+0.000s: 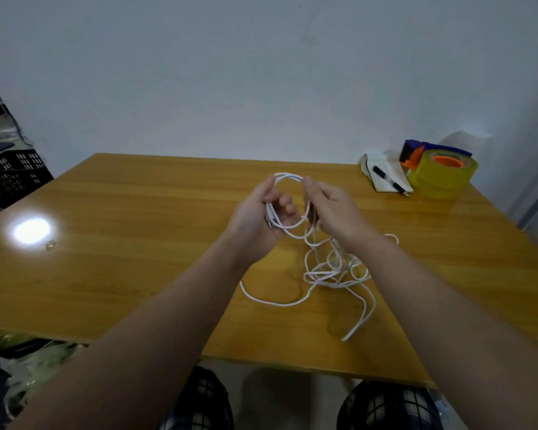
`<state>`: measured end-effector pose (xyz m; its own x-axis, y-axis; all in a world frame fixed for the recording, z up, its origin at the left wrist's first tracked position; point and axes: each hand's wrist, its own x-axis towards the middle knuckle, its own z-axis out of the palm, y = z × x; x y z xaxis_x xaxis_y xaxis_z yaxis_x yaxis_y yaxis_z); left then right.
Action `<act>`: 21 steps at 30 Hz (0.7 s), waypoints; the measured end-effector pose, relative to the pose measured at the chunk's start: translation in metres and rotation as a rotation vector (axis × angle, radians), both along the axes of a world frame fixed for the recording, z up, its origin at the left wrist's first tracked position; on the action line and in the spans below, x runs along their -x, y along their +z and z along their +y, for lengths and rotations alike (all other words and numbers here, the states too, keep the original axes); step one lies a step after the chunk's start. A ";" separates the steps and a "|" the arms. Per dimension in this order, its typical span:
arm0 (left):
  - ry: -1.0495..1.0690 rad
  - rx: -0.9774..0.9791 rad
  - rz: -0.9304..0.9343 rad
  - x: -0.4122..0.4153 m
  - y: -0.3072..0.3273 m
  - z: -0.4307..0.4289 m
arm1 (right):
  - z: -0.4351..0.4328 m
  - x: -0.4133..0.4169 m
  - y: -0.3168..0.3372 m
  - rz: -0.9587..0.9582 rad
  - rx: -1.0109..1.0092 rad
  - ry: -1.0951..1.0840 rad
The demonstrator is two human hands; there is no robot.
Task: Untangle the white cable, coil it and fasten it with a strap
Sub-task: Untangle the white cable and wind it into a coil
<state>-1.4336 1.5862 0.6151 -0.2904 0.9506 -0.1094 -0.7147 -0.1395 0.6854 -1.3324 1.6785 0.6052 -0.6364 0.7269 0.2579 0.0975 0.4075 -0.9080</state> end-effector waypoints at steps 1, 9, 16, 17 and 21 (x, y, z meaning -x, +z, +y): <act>0.038 -0.023 -0.047 0.004 0.004 0.001 | 0.003 -0.004 -0.001 -0.026 0.062 0.069; 0.026 -0.127 0.091 0.034 0.027 -0.011 | 0.041 -0.051 -0.007 -0.198 0.069 0.114; -0.343 -0.104 0.170 -0.012 0.027 -0.007 | 0.042 -0.020 -0.015 -0.370 -0.306 -0.412; -0.351 -0.119 0.154 -0.017 0.030 -0.005 | 0.038 -0.017 -0.016 -0.482 -0.381 -0.368; -0.179 -0.150 0.145 -0.020 0.034 0.015 | 0.009 -0.002 -0.017 -0.783 -0.691 -0.081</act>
